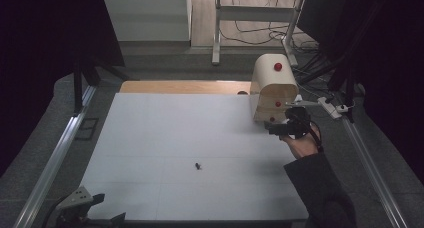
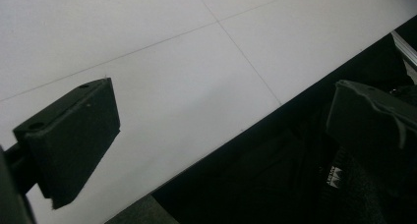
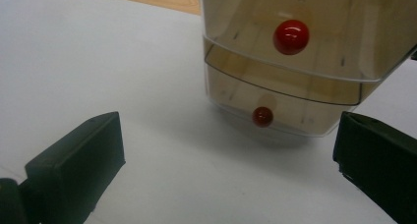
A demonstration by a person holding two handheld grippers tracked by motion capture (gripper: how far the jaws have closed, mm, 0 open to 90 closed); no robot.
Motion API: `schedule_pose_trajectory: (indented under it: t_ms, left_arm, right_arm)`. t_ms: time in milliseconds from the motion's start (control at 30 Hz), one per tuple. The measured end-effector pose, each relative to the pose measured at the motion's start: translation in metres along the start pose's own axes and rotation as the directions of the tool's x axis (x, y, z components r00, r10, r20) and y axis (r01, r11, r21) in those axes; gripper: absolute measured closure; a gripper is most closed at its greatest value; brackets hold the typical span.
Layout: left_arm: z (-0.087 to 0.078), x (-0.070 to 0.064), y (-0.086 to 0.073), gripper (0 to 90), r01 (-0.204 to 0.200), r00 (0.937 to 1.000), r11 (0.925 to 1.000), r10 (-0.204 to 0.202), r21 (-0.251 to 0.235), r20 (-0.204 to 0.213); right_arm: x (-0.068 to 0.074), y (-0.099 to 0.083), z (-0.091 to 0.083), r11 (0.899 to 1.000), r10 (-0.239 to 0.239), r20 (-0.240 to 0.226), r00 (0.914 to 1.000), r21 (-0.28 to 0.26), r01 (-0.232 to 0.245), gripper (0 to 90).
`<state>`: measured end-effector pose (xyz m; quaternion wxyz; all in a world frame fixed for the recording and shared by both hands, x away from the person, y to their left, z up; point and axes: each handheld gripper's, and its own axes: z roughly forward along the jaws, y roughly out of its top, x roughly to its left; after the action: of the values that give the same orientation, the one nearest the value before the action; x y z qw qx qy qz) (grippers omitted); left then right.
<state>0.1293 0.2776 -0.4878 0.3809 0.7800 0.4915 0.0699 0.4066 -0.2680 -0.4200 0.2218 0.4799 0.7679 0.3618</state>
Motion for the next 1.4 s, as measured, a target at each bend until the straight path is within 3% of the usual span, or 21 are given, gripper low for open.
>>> schedule_pose_trajectory:
  t_ms: [600,900,1033,1233,1400]
  left_arm:
    - [-0.001,0.001,0.000,0.0,0.007,1.0000,1.0000,-0.007,-0.004,0.002]
    - [-0.001,0.001,0.000,0.0,0.006,1.0000,1.0000,-0.006,-0.005,0.004]
    - [-0.001,0.000,0.000,0.0,0.003,1.0000,1.0000,-0.003,-0.005,0.004]
    - [-0.001,0.000,0.000,0.0,0.003,1.0000,1.0000,-0.003,-0.005,0.005]
    - [0.000,0.000,0.000,0.0,0.001,1.0000,1.0000,-0.001,-0.004,0.005]
  right_arm:
    - [-0.008,0.010,0.018,1.000,0.008,0.085,0.9964,0.000,-0.008,1.1]
    - [-0.013,0.017,0.018,1.000,-0.010,0.142,0.9897,-0.028,0.014,21.3]
    - [-0.012,0.022,0.019,0.999,-0.020,0.160,0.9868,-0.028,0.025,36.6]
    - [-0.011,0.027,0.019,0.999,-0.009,0.179,0.9839,-0.028,0.014,57.0]
    - [-0.012,0.028,0.020,1.000,0.014,0.167,0.9859,-0.025,-0.010,67.6]
